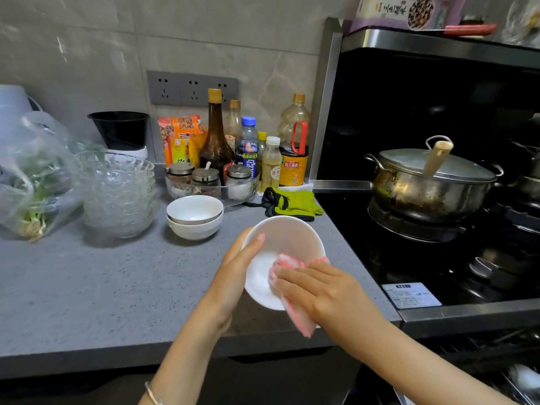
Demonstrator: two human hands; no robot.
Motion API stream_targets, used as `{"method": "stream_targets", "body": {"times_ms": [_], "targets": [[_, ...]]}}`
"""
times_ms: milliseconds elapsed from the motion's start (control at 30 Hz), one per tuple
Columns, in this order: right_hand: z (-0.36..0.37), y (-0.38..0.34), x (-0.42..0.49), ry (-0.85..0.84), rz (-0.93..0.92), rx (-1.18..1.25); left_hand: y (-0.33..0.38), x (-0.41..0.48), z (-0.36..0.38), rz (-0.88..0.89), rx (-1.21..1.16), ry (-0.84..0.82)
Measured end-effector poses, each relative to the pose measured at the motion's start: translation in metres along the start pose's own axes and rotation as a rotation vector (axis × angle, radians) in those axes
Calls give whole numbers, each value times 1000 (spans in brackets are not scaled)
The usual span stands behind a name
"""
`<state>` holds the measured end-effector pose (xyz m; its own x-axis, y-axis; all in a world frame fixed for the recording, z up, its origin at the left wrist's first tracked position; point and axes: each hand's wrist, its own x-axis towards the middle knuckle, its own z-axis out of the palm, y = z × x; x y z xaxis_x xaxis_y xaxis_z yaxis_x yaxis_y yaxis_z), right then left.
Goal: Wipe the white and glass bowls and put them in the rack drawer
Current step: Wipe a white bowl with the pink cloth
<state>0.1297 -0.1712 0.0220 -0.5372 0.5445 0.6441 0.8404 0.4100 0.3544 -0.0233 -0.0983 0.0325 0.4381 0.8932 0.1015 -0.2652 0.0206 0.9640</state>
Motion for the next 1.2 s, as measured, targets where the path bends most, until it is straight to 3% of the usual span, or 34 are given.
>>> {"method": "stream_targets", "body": {"times_ms": [133, 233, 367, 467, 600, 700, 833, 933, 1067, 1133, 1200], "targets": [[5, -10, 12, 89, 118, 3, -6, -6, 15, 32, -143, 58], [8, -19, 17, 100, 188, 88, -12, -11, 22, -102, -319, 78], [2, -3, 2, -8, 3, -35, 3, -6, 4, -43, -106, 62], [-2, 6, 0, -36, -37, -158, 9, -3, -2, 31, 35, 25], [3, -14, 13, 20, 151, -52, -4, -8, 15, 31, -156, 88], [9, -28, 18, 17, 300, 139, -14, -10, 23, -84, -274, 112], [4, -17, 6, -99, 97, -1, -5, -6, 6, -45, -129, 104], [1, -7, 3, -143, 59, -91, 1, -5, -1, 39, -22, 32], [8, -20, 13, -61, 185, 39, -8, -11, 16, 79, -148, 108], [8, -31, 20, -60, 346, 189, -16, -13, 25, 53, -233, 127], [8, -33, 19, -36, 370, 256, -17, -14, 27, -11, -291, 162]]}}
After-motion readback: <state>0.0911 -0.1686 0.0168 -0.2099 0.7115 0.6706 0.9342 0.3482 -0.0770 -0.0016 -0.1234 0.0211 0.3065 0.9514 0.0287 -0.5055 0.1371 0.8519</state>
